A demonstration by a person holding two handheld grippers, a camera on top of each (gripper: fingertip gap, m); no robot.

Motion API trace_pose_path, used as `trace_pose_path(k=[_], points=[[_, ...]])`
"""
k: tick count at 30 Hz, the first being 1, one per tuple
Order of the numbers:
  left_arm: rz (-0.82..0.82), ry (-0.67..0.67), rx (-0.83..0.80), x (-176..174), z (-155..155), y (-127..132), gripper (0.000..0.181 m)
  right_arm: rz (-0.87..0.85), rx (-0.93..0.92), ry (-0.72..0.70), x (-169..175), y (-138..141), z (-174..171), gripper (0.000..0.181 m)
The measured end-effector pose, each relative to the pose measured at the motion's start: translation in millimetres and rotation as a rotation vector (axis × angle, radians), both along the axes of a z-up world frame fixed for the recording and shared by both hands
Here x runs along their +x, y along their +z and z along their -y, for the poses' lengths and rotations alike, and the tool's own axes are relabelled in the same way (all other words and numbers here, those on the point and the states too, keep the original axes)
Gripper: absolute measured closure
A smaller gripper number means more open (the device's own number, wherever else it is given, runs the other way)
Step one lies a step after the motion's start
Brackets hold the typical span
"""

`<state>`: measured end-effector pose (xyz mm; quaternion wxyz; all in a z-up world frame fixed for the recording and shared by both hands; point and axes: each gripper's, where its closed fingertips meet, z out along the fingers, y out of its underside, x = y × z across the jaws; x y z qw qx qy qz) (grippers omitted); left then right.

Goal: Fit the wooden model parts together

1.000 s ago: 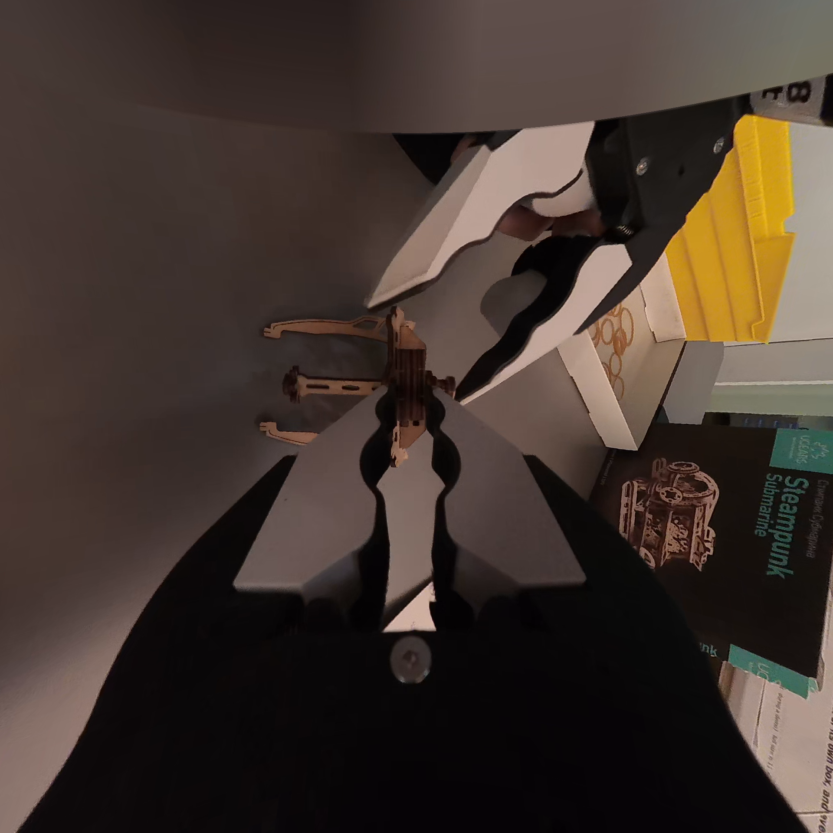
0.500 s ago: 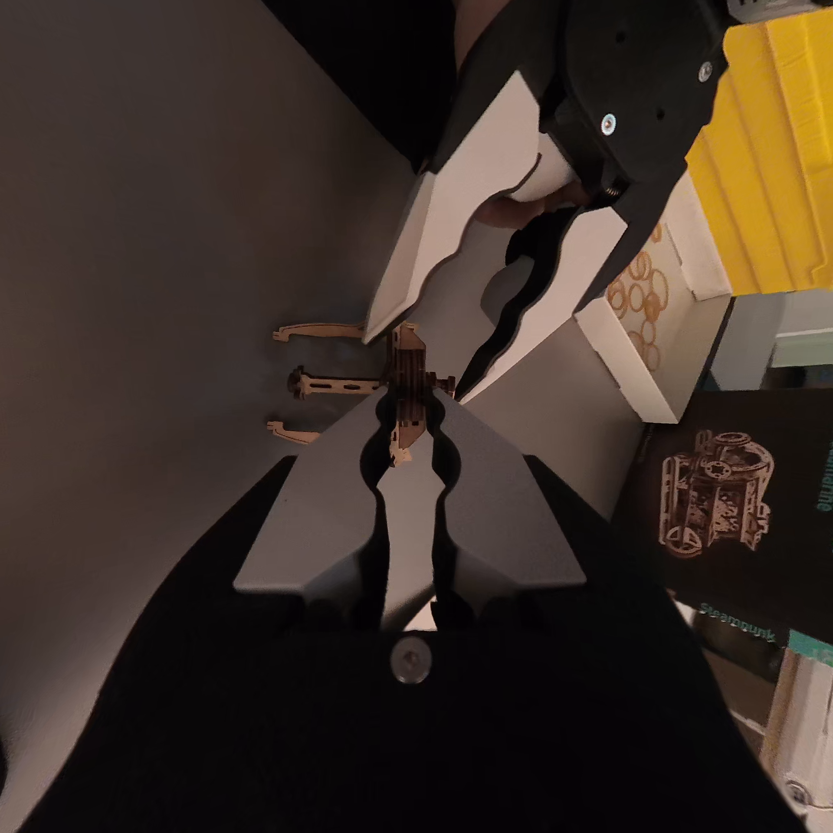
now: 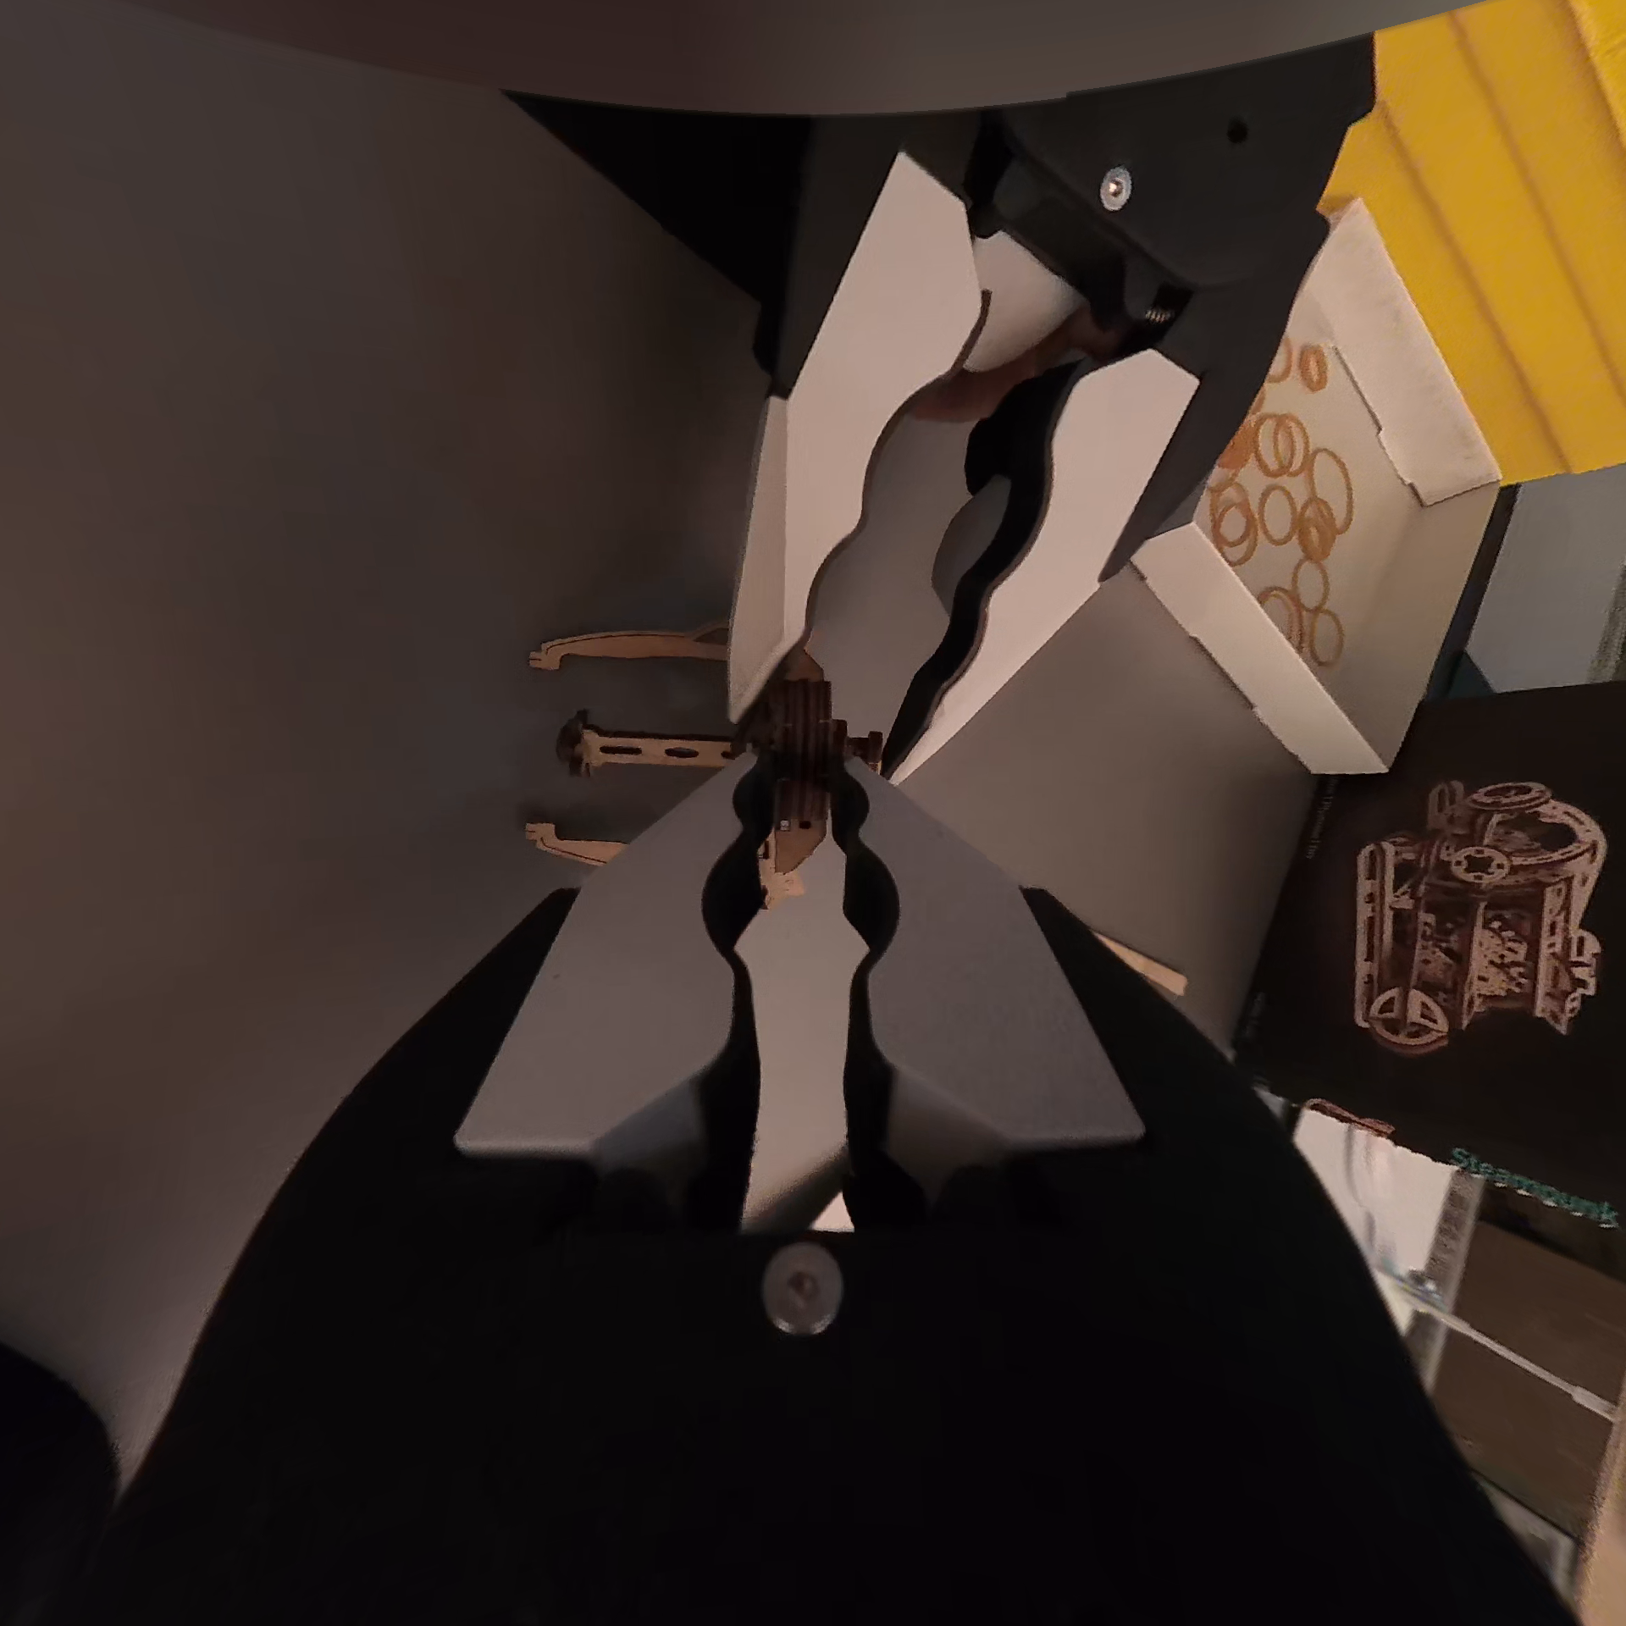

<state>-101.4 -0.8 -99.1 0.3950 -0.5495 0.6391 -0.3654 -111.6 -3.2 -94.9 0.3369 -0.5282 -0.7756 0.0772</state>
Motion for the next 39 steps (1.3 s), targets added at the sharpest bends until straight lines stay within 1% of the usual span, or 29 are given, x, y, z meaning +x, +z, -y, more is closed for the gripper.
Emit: trace_pose_path(k=[6, 9, 11, 12, 15, 20, 21, 22, 23, 25, 27, 29, 30, 34, 37, 39], points=[[0.002, 0.018, -0.047, -0.2, -4.4, 0.9, 0.147, 0.019, -0.084, -0.018, -0.6, 1.0, -4.9, 0.17], [0.003, 0.013, -0.138, -1.3, -4.7, 2.9, 0.144, 0.029, -0.143, -0.024, -2.4, 1.6, -7.0, 0.17], [0.0, 0.002, -0.21, -2.1, -4.2, 4.7, 0.137, 0.03, -0.17, -0.026, -3.6, 2.3, -9.3, 0.17], [0.0, -0.002, -0.235, -2.8, -4.6, 5.4, 0.138, 0.031, -0.188, -0.024, -4.2, 2.3, -9.4, 0.17], [0.022, 0.008, -0.26, -4.4, -11.3, 8.5, 0.149, 0.026, -0.211, -0.023, -7.0, 2.7, -11.7, 0.17], [0.062, 0.002, -0.349, -7.2, -20.1, 14.8, 0.155, 0.077, -0.273, -0.059, -5.5, -2.5, -19.7, 0.17], [0.069, -0.021, -0.356, -8.3, -19.0, 17.2, 0.168, 0.077, -0.284, -0.072, -6.1, -2.5, -23.3, 0.17], [0.083, -0.042, -0.365, -8.8, -17.9, 20.7, 0.172, 0.08, -0.302, -0.074, -6.6, -2.1, -25.3, 0.17], [0.087, -0.041, -0.368, -8.9, -20.0, 22.4, 0.168, 0.079, -0.312, -0.071, -7.5, -1.4, -27.3, 0.17], [0.073, -0.001, -0.342, -8.9, -30.0, 20.3, 0.147, 0.084, -0.305, -0.046, -8.1, -2.2, -30.3, 0.17], [0.06, 0.008, -0.317, -10.5, -34.1, 17.4, 0.141, 0.079, -0.288, -0.029, -9.4, -2.3, -33.1, 0.17], [0.06, 0.007, -0.32, -11.6, -34.0, 16.8, 0.141, 0.081, -0.287, -0.038, -9.3, -2.8, -35.4, 0.17], [0.059, 0.008, -0.296, -12.3, -34.8, 15.8, 0.144, 0.078, -0.282, -0.034, -9.6, -2.4, -35.6, 0.17], [0.041, 0.016, -0.121, -13.1, -39.2, 15.1, 0.153, 0.066, -0.277, -0.029, -10.9, -2.5, -35.7, 0.17], [0.001, -0.027, 0.006, -15.0, -30.2, 18.2, 0.151, 0.058, -0.275, -0.038, -11.7, -2.4, -37.1, 0.17], [-0.053, -0.002, 0.112, -16.8, -32.1, 14.1, 0.153, 0.055, -0.255, -0.049, -12.1, -2.5, -39.1, 0.17]])
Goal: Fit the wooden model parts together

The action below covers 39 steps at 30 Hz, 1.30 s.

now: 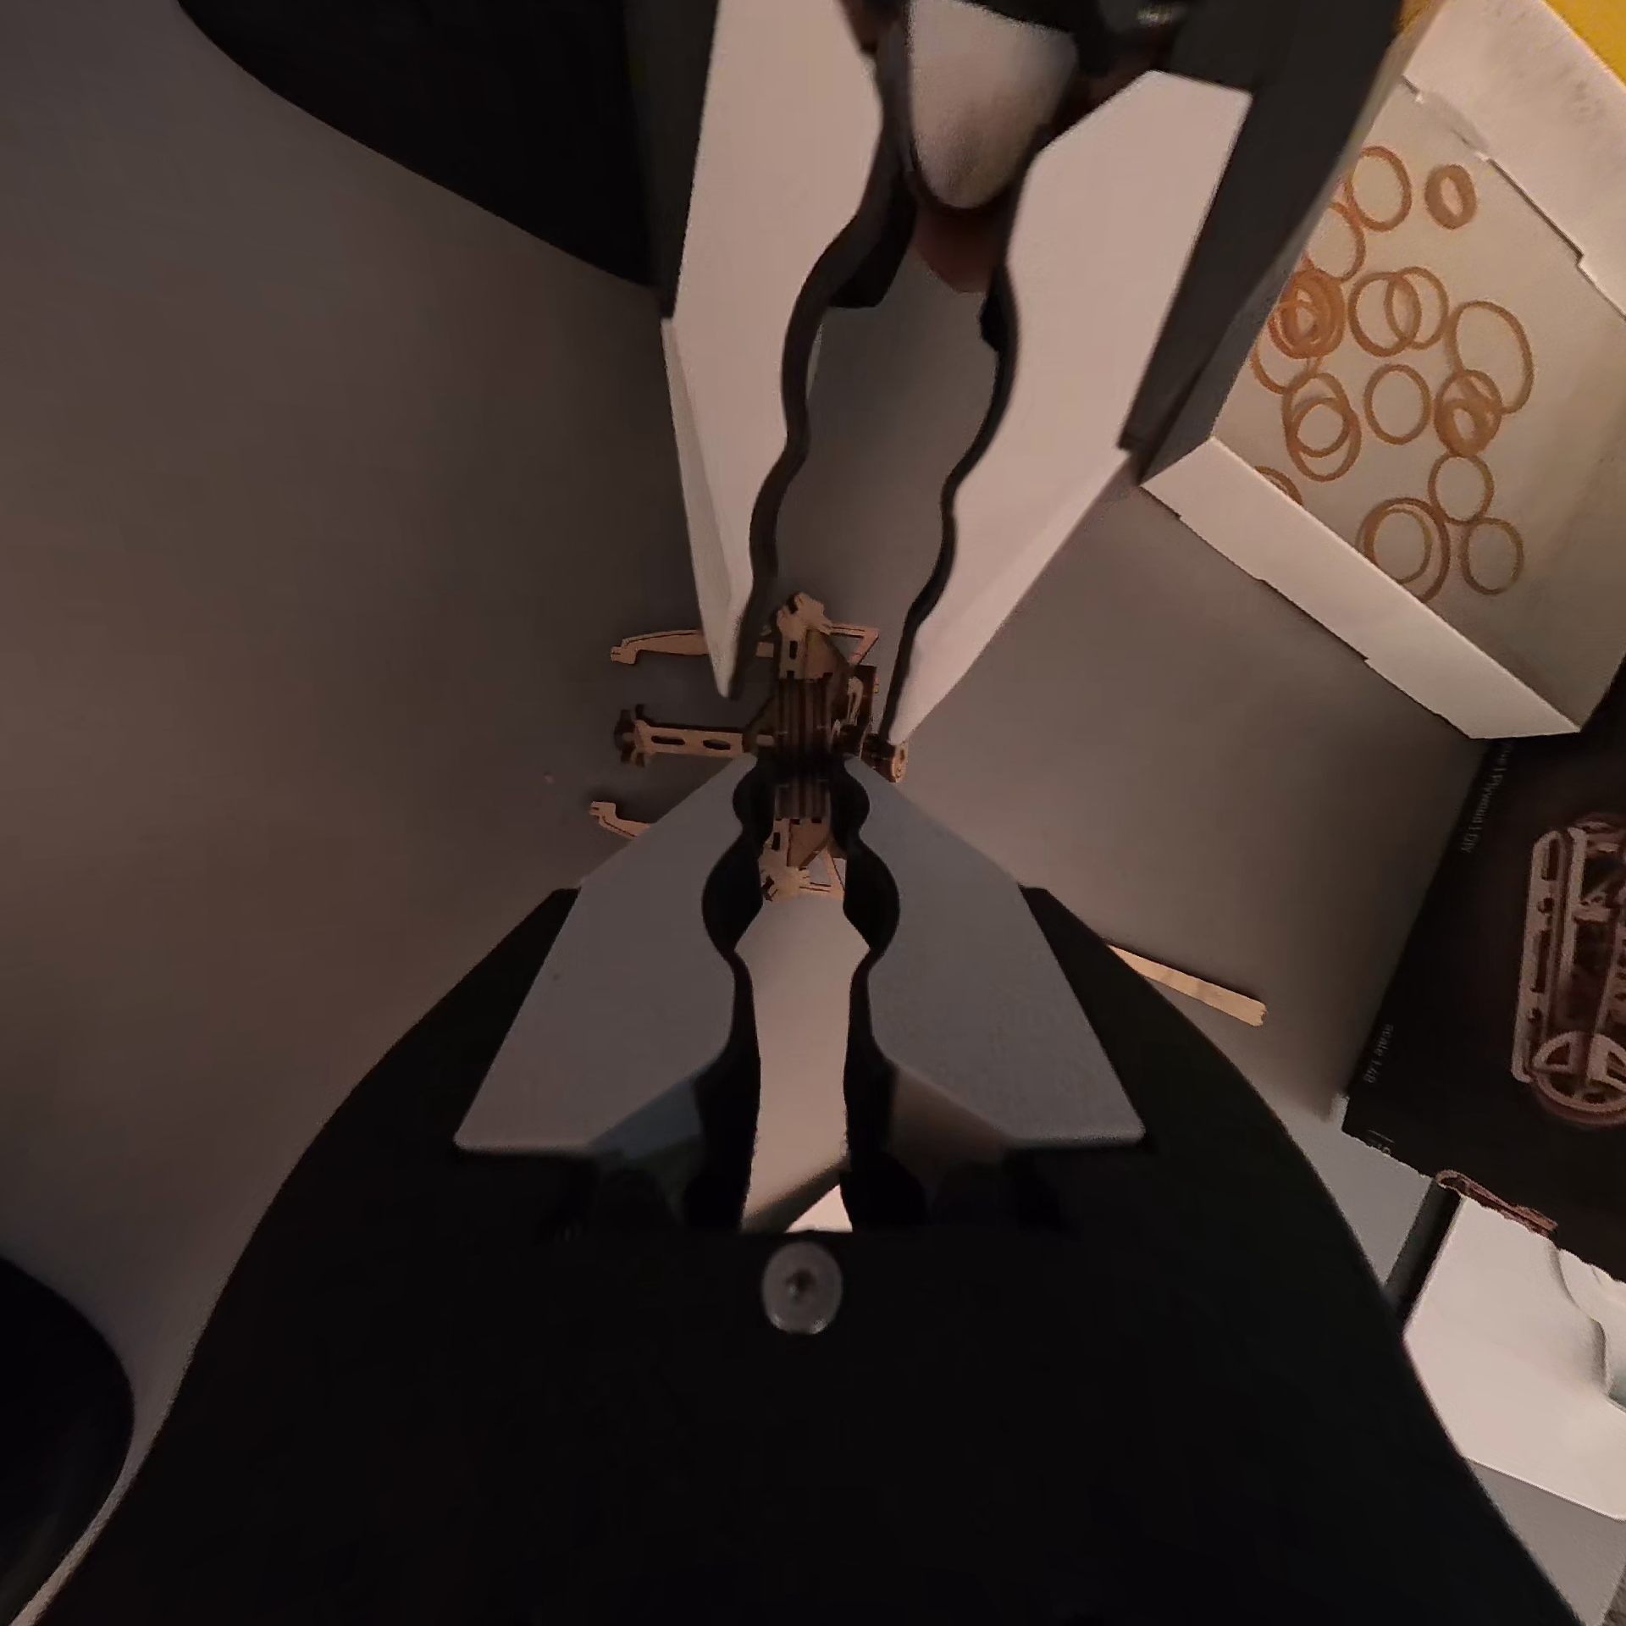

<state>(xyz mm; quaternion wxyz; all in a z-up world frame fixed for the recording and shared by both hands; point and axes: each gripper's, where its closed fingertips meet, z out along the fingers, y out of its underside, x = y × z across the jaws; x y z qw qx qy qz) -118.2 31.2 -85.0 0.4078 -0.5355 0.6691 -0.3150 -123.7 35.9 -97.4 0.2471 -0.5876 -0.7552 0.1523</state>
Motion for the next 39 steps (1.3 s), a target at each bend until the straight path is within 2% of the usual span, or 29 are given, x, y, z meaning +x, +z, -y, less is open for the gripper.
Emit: trace_pose_path(k=[3, 6, 10, 16, 20, 27, 33, 37, 39], points=[[-0.091, 0.047, 0.17, -0.6, -5.9, -12.8, 0.161, -0.006, 0.024, -0.016, -1.4, 0.1, -1.4, 0.171], [-0.085, 0.053, 0.264, 2.8, -6.3, -15.4, 0.169, 0.0, 0.058, -0.027, -1.3, -0.4, -3.5, 0.17], [-0.086, 0.08, 0.233, 2.7, -10.7, -15.0, 0.17, 0.001, 0.127, -0.045, -1.3, 0.1, -8.6, 0.17], [-0.084, 0.111, 0.277, 1.7, -16.3, -15.4, 0.17, 0.012, 0.198, -0.084, -1.6, -1.3, -14.0, 0.17], [-0.076, 0.117, 0.259, 0.3, -17.7, -15.1, 0.171, -0.024, 0.198, -0.109, 6.5, 3.1, -19.1, 0.161], [-0.053, 0.106, 0.203, 0.0, -15.6, -12.4, 0.171, -0.192, 0.064, -0.081, 29.5, 7.1, -9.3, 0.152], [0.008, 0.08, 0.079, 3.6, -6.5, -1.8, 0.171, -0.303, 0.095, -0.046, 22.1, 9.1, -0.2, 0.145], [0.061, 0.046, -0.043, 5.6, 6.2, 6.9, 0.172, -0.292, 0.078, -0.032, 19.1, 9.3, 11.9, 0.142], [0.058, 0.04, -0.032, 5.6, 8.1, 5.0, 0.171, -0.29, 0.078, -0.033, 19.4, 6.2, 15.3, 0.142]])
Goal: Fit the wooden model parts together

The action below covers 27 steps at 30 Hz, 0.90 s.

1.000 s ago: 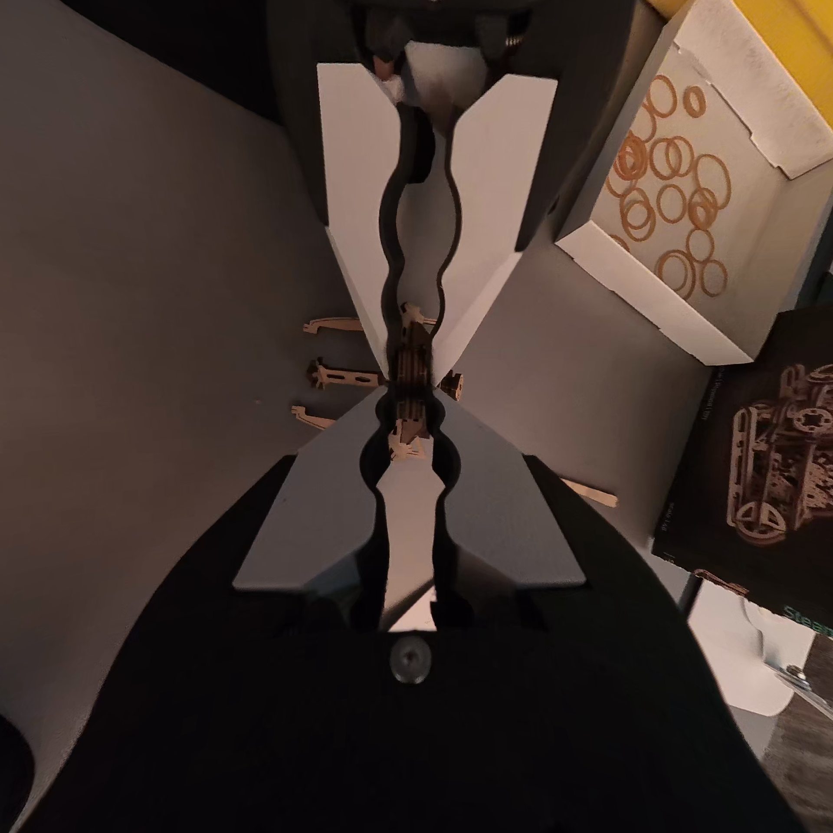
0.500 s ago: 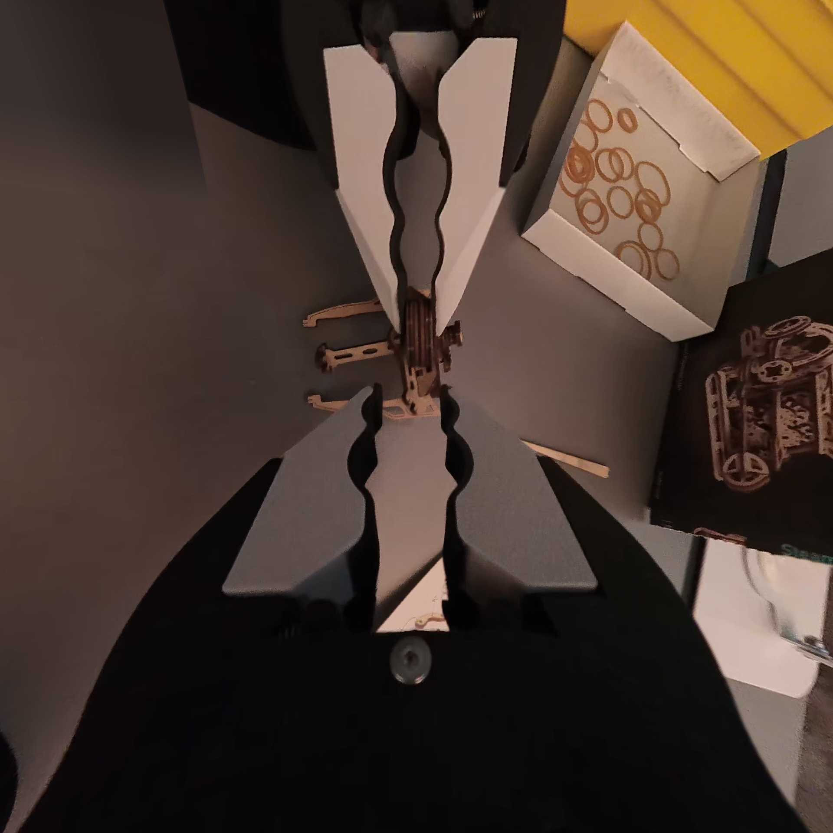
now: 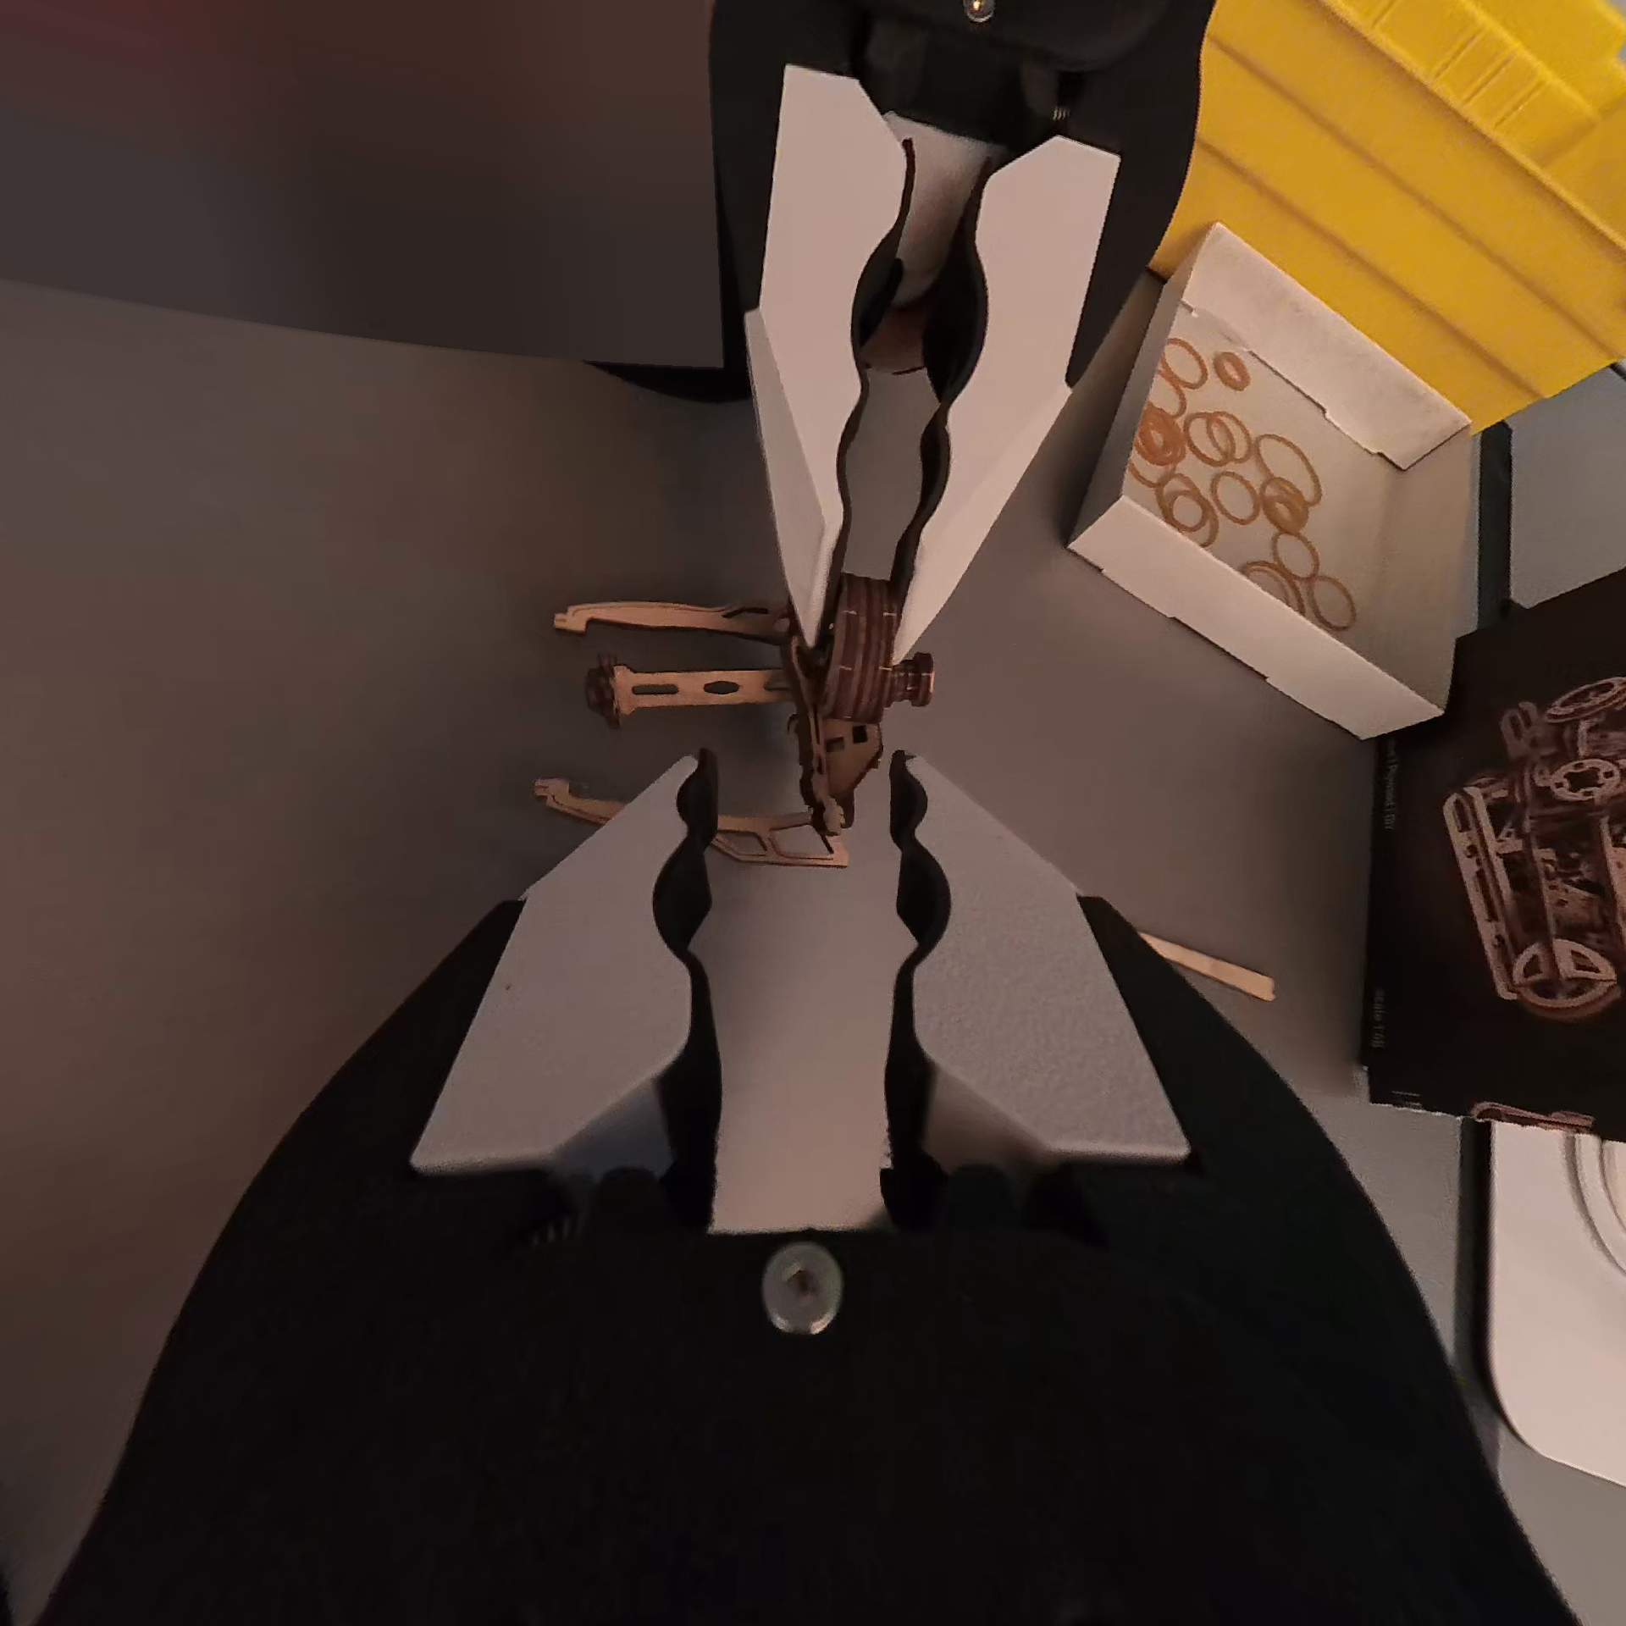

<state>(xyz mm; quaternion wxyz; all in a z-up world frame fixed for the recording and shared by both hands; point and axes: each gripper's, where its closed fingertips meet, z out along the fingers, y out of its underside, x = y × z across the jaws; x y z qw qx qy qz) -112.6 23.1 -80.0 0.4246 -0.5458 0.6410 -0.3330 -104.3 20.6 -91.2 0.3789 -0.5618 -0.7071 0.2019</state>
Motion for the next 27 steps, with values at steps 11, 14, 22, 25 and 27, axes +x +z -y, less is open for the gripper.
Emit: trace_pose_path(k=[11, 14, 22, 25, 27], points=[[-0.026, 0.003, 0.007, 0.9, -5.8, -13.7, 0.172, -0.071, 0.046, -0.011, -12.1, -1.1, -6.9, 0.143], [-0.023, 0.0, 0.007, 1.0, -6.3, -14.4, 0.172, -0.04, 0.109, 0.007, -16.5, -3.5, -8.1, 0.144], [-0.029, -0.002, 0.049, 1.9, -9.2, -14.7, 0.171, 0.01, 0.214, 0.002, -20.5, -8.2, -16.2, 0.153], [-0.044, 0.0, 0.096, 1.5, -9.7, -15.2, 0.171, 0.014, 0.236, 0.0, -20.0, -8.9, -17.4, 0.155], [-0.054, -0.003, 0.134, 1.4, -9.5, -15.8, 0.171, 0.012, 0.244, 0.0, -20.3, -8.8, -17.2, 0.156]])
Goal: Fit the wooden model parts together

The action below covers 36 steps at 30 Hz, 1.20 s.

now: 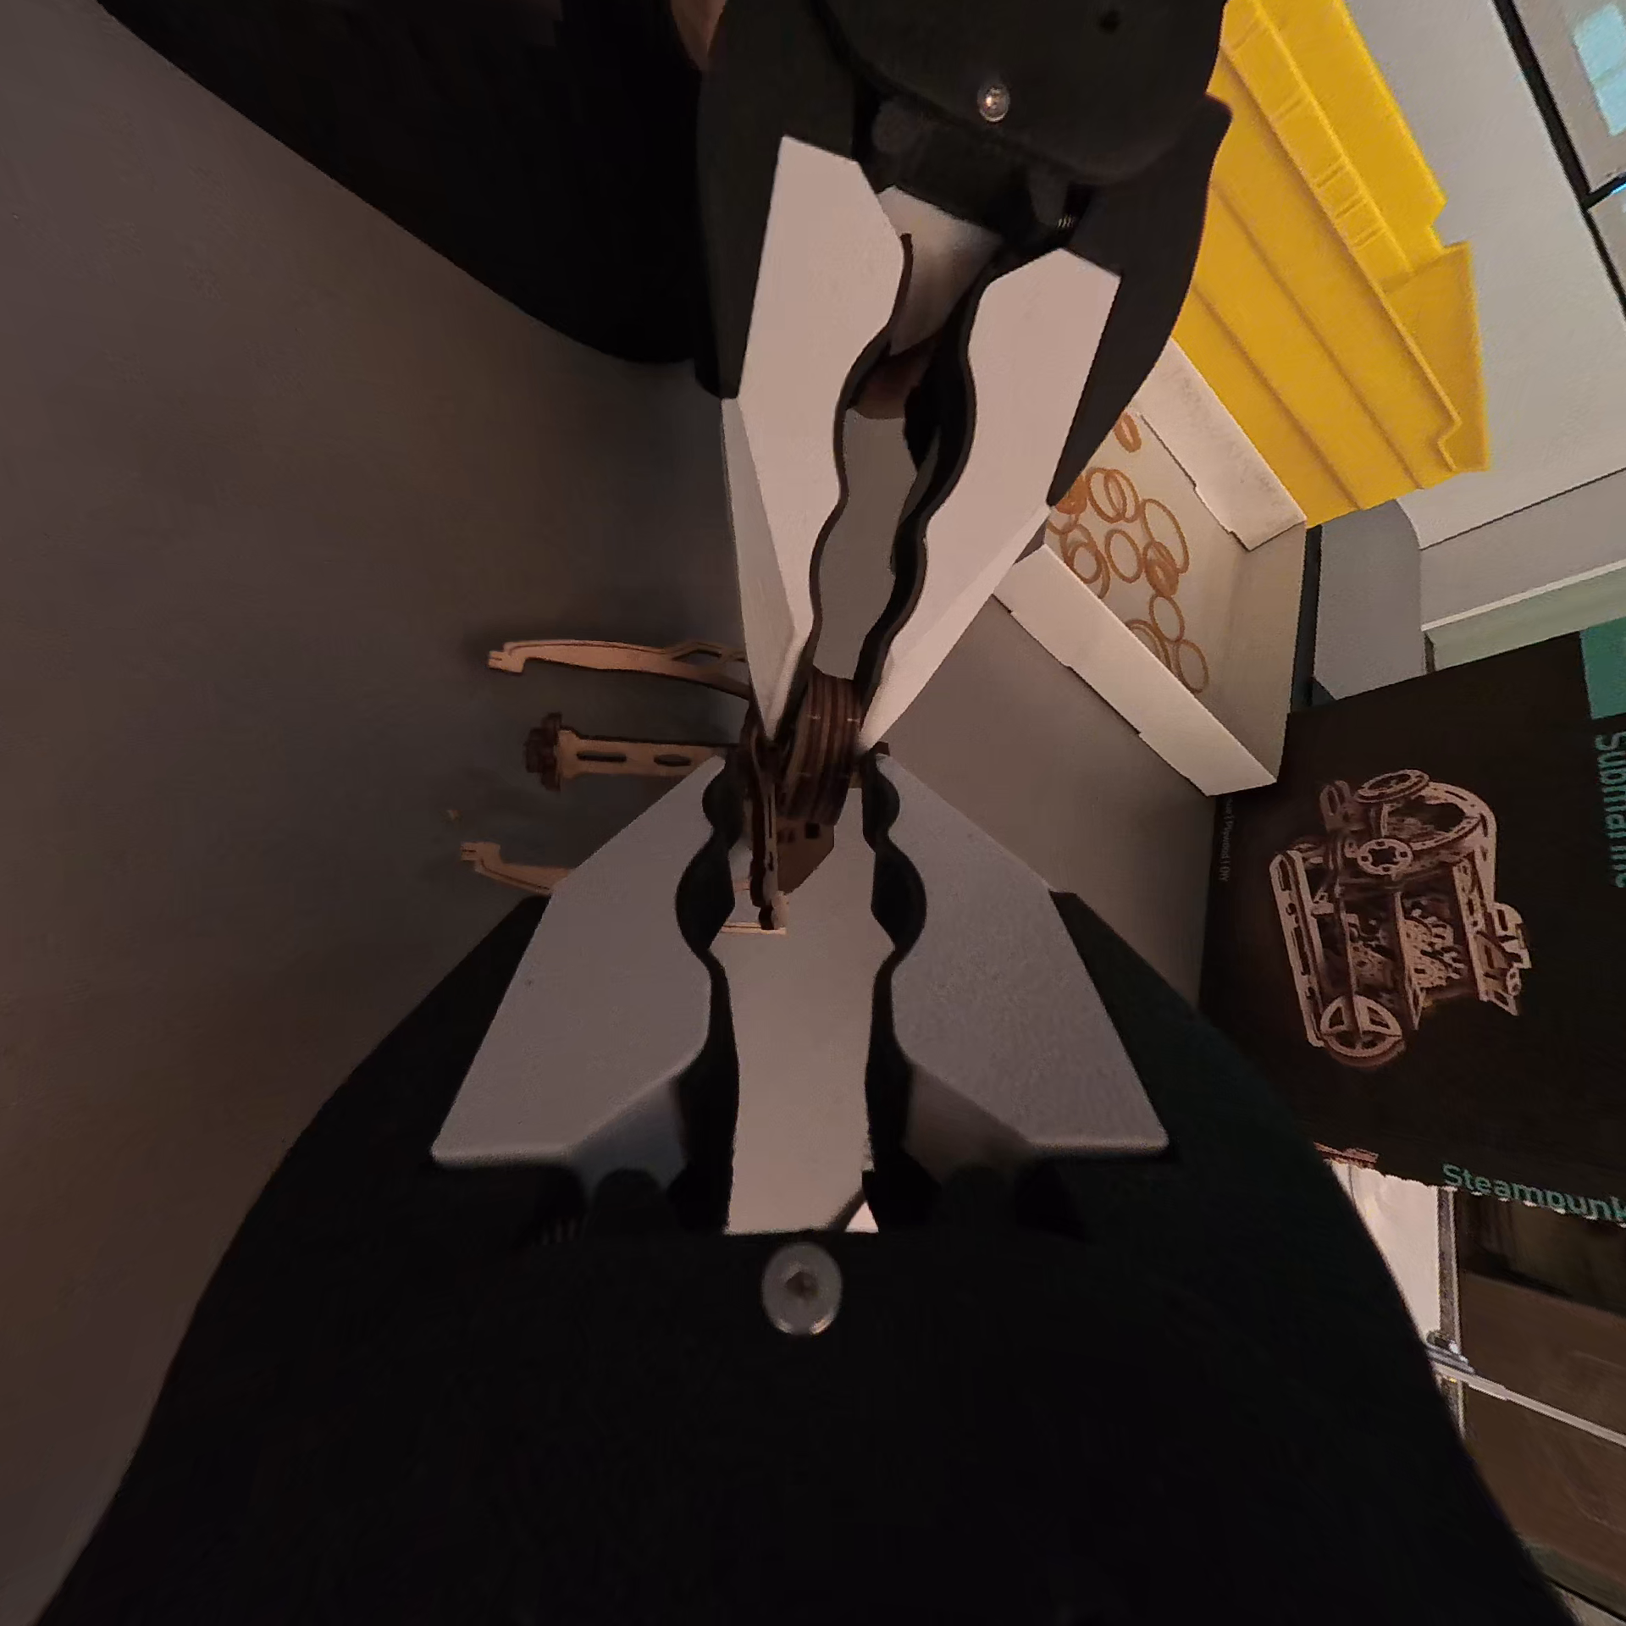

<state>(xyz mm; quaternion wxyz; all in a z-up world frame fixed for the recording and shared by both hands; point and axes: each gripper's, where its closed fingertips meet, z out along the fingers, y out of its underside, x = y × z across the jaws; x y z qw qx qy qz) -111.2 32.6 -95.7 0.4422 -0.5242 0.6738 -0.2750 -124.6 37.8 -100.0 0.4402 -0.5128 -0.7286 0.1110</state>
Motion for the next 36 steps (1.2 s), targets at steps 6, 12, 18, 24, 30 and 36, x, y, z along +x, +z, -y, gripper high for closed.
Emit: trace_pose_path(k=[6, 12, 18, 24, 30, 36], points=[[-0.024, -0.004, 0.085, -0.6, 0.1, -1.8, 0.171, -0.006, 0.007, -0.008, -0.4, -1.1, 0.5, 0.156], [-0.057, 0.008, 0.19, -1.0, -3.2, -4.1, 0.171, -0.012, 0.014, -0.026, 0.0, -0.8, -1.2, 0.157], [-0.06, 0.012, 0.184, -2.6, -4.3, -5.1, 0.171, -0.03, 0.0, -0.007, 2.0, 4.1, 6.4, 0.155], [-0.062, 0.012, 0.192, -2.6, -4.5, -5.5, 0.171, -0.076, -0.053, -0.021, 6.5, 23.2, 2.6, 0.163], [-0.057, 0.013, 0.194, -2.6, -4.3, -5.7, 0.171, -0.028, -0.117, -0.025, 3.1, 11.4, -0.6, 0.163], [-0.043, 0.014, 0.168, -3.1, -4.8, -5.0, 0.17, -0.013, -0.08, -0.033, 1.1, 8.5, -0.6, 0.171]])
